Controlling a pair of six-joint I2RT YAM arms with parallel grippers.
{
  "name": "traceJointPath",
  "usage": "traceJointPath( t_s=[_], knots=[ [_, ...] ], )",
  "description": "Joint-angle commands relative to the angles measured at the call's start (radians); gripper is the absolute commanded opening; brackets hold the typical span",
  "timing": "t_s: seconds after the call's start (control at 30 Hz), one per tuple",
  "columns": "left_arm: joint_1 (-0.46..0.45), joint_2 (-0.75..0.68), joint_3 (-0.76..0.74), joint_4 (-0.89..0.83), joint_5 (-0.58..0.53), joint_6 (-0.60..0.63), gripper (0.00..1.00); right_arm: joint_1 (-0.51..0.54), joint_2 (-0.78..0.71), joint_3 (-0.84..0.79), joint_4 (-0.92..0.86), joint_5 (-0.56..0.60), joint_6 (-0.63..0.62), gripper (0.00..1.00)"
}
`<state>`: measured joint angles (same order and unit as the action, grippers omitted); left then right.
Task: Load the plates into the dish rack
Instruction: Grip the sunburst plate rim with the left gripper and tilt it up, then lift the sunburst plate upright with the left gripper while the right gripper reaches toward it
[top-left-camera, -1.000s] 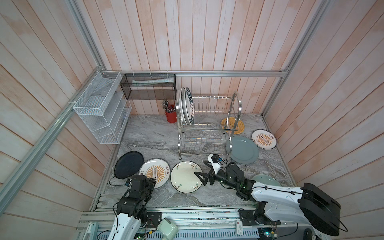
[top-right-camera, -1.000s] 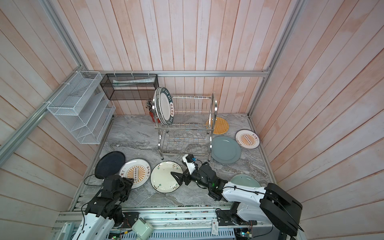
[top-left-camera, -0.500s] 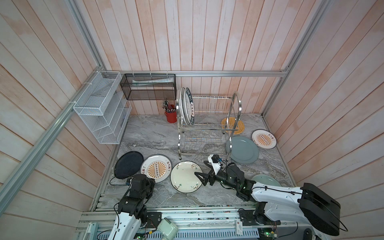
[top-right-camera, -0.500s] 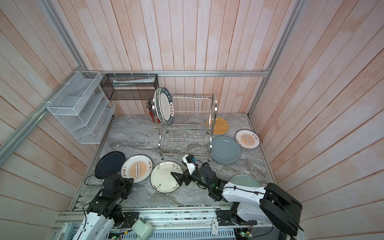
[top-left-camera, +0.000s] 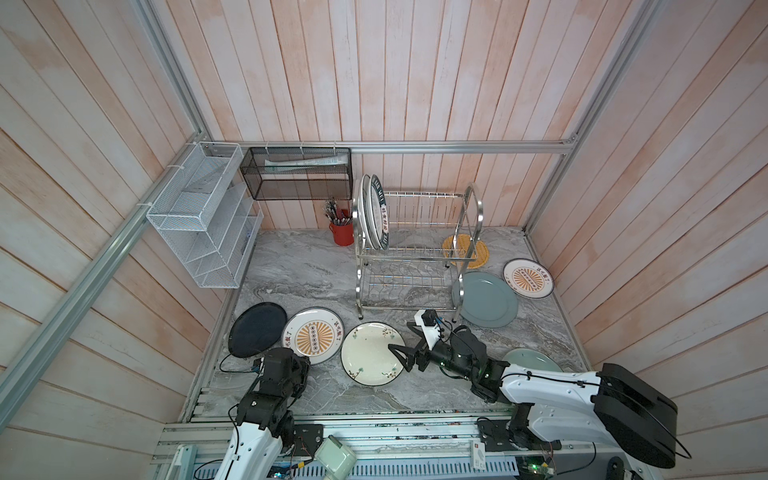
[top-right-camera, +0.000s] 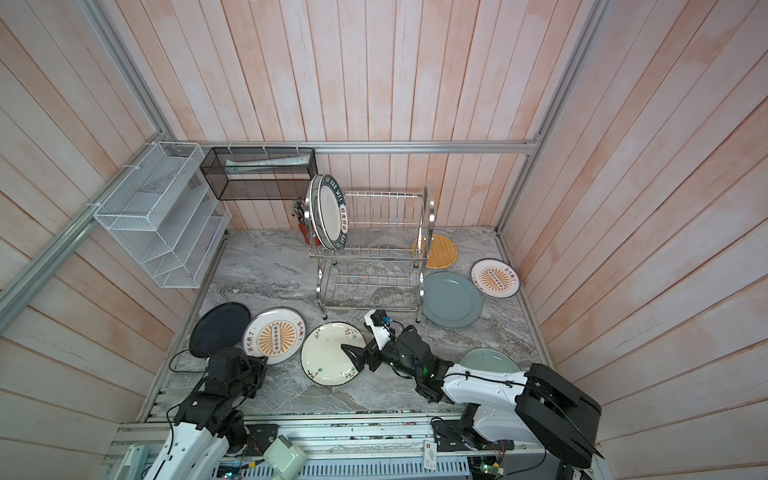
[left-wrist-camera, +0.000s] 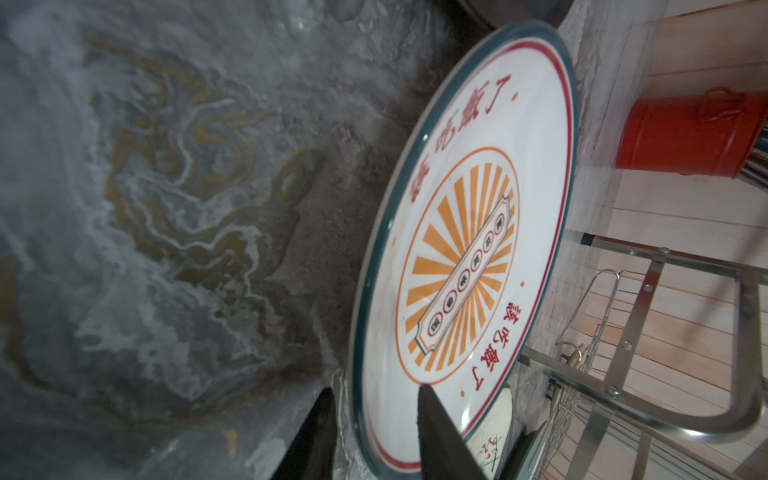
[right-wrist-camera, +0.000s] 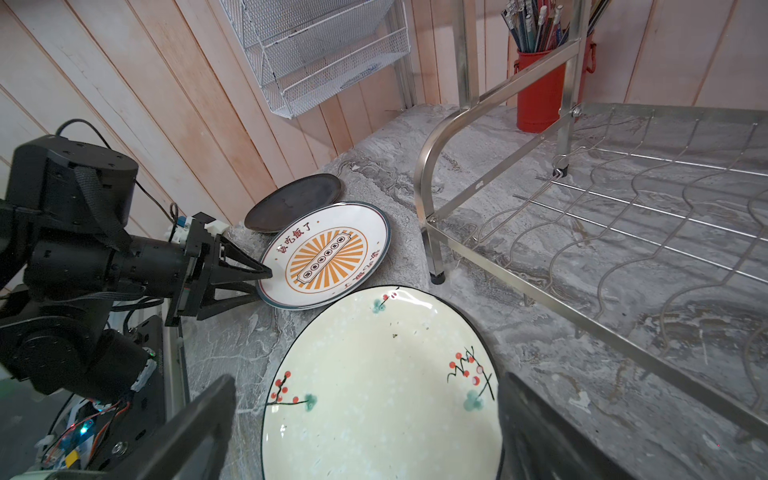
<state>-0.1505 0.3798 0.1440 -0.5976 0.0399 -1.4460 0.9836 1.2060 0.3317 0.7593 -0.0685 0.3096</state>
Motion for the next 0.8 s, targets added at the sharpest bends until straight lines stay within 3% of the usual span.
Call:
traceJointPath(
  t_s=[0.0, 0.4, 0.77],
  knots=[
    [0.003, 0.027, -0.13, 0.191, -0.017, -0.007, 0.35, 0.007, 0.005, -0.004, 0.027, 0.019, -0.007, 0.98],
    [0.003, 0.184, -0.085, 0.242, -0.062, 0.004, 0.35, 0.021, 0.018, -0.008, 0.054, -0.003, -0.006, 0.98],
    [0.003, 0.216, -0.088, 0.276, -0.075, -0.014, 0.2, 0.036, 0.007, -0.016, 0.086, -0.029, -0.023, 0.98]
  ],
)
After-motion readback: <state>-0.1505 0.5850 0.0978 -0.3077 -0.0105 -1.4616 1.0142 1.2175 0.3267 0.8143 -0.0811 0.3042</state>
